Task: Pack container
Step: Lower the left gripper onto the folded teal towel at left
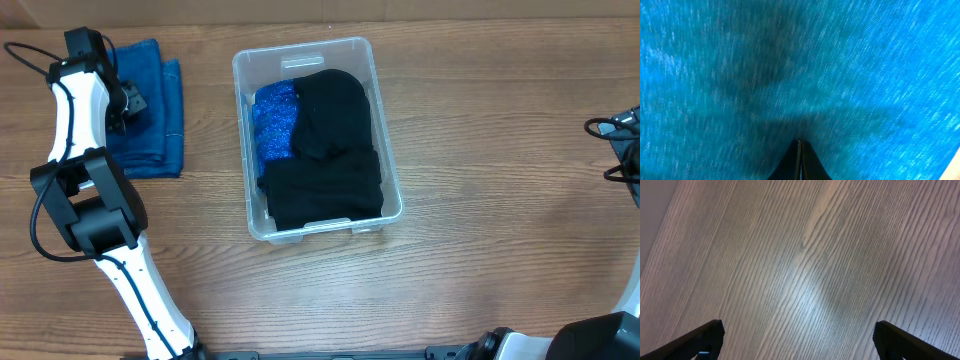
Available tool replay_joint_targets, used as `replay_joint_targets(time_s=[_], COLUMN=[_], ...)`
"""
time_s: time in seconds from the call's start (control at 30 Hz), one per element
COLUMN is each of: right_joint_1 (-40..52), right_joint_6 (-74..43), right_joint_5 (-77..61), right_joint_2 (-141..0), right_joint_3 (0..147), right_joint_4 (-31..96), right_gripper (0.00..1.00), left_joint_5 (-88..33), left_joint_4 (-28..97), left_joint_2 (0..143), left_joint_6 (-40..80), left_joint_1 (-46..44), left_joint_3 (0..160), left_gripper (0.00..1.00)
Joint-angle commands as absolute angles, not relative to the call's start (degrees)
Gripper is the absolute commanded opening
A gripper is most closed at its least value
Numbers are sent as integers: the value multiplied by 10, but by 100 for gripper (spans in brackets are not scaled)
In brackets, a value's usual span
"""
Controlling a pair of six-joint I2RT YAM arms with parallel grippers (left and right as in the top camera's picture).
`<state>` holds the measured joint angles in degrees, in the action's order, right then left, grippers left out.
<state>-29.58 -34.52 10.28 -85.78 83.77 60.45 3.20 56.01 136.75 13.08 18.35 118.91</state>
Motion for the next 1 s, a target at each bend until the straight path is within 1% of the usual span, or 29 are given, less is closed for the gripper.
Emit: replay_joint_targets(time_s=[0.0,0.17,0.33,0.6,0.7,0.97], right_joint_1=[-298,-298,-298,-298,-298,-298], right_joint_6=[-350,-350,-350,-350,-350,-350], right_joint_5=[102,102,102,102,102,102], right_joint_2=[-858,-858,-858,-858,-858,-858], right_joint_3=[835,835,835,835,835,835], right_joint_4=[601,601,601,601,601,601], right_gripper=[100,100,100,100,100,100], left_joint_5=[36,26,-38,-76,-67,-77], left_joint_4=[607,688,747,767,760,757], left_joint_2=[1382,1383,1383,1383,1383,1363], left_joint_6=[121,176,185,185,179,167], left_joint_1=[184,184,180,163,154,143], left_joint_3=[1197,1197,1191,1153,1148,1197], left_gripper=[4,4,4,4,4,4])
